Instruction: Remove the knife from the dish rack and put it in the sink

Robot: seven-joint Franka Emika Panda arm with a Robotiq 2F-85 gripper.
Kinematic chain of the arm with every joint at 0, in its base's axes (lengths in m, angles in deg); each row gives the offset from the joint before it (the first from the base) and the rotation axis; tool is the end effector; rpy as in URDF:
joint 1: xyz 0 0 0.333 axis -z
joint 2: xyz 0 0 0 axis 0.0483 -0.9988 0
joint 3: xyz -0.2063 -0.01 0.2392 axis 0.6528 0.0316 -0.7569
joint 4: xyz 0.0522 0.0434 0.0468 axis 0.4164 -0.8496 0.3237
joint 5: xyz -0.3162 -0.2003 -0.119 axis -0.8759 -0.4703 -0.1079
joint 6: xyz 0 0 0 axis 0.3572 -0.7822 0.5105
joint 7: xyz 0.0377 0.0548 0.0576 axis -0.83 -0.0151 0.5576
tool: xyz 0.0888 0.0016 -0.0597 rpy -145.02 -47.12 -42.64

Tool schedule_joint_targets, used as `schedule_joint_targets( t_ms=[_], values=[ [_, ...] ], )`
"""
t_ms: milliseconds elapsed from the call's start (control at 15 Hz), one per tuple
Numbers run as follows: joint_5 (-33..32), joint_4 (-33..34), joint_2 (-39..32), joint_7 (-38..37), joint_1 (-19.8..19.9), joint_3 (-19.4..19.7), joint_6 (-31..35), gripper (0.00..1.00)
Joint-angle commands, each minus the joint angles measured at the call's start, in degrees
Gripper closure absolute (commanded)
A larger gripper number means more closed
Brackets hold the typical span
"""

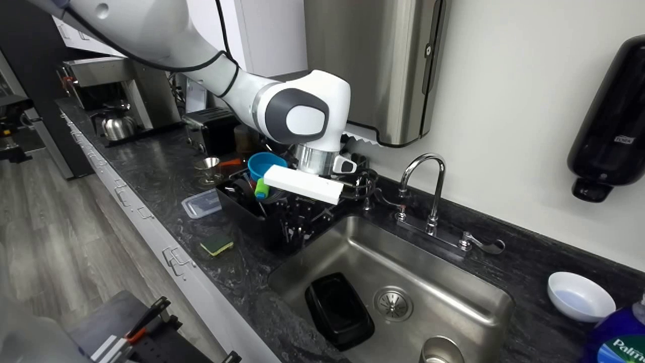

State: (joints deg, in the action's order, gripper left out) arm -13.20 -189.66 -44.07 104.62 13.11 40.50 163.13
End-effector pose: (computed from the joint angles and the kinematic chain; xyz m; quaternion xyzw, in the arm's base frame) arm 0.4543 -0.1774 0.3126 -0.9756 -0.1559 0.1406 0.0639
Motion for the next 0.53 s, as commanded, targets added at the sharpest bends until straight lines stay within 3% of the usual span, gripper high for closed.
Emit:
schedule_joint_targets(
  t_ms=[0, 467],
  values=[
    [1.18, 1.88, -1.09, 5.71, 0.81, -0.24, -0.85, 0.97],
    [-1.39, 5.54, -3.45, 11.25, 1.67, 0.67, -0.21, 0.97]
  ],
)
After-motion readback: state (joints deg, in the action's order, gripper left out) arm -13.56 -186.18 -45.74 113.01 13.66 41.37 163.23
